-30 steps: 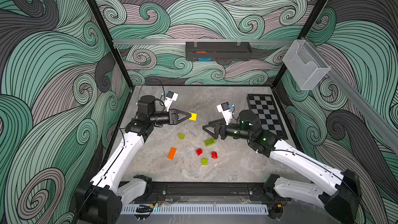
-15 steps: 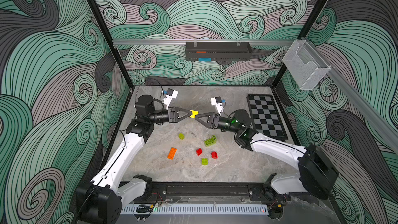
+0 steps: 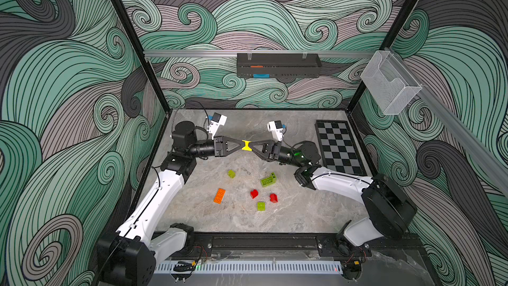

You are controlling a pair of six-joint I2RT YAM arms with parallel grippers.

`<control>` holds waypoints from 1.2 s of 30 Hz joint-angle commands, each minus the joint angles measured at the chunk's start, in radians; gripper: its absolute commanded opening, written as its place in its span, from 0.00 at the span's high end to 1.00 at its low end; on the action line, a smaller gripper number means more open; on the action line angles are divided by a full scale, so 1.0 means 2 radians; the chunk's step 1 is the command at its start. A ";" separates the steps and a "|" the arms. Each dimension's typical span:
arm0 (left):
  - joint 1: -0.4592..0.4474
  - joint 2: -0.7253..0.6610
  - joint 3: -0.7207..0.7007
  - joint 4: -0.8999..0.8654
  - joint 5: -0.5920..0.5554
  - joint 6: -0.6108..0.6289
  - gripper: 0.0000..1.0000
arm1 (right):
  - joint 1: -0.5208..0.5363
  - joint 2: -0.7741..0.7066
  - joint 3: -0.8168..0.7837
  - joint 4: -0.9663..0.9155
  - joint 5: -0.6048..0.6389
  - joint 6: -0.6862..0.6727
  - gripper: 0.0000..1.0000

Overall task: Assemble a giraffe with lego
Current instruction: Pick up the lego brick from the center of the board.

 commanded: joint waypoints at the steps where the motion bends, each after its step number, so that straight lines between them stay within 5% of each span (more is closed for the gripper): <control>1: -0.002 -0.008 0.003 0.005 0.005 0.023 1.00 | -0.001 -0.003 0.010 0.017 -0.010 0.016 0.91; 10: -0.002 -0.009 0.001 0.002 0.002 0.026 1.00 | 0.005 0.002 0.011 0.015 -0.020 0.019 0.74; 17: -0.001 -0.010 0.000 -0.003 0.000 0.030 1.00 | 0.007 0.005 0.018 -0.001 -0.025 0.014 1.00; 18: 0.000 -0.010 0.000 -0.008 -0.002 0.032 0.97 | 0.007 0.002 0.018 -0.013 -0.027 0.009 1.00; 21: 0.007 -0.013 0.002 -0.037 -0.015 0.054 0.38 | 0.000 -0.016 0.010 -0.070 -0.028 -0.017 1.00; 24: 0.018 -0.017 0.007 -0.088 -0.028 0.101 0.08 | -0.007 -0.055 0.011 -0.185 -0.037 -0.080 1.00; 29: 0.038 -0.030 0.015 -0.200 -0.058 0.212 0.01 | -0.009 -0.131 0.047 -0.450 -0.019 -0.238 1.00; 36: 0.050 -0.045 0.036 -0.349 -0.149 0.363 0.01 | -0.016 -0.171 0.075 -0.627 0.015 -0.335 1.00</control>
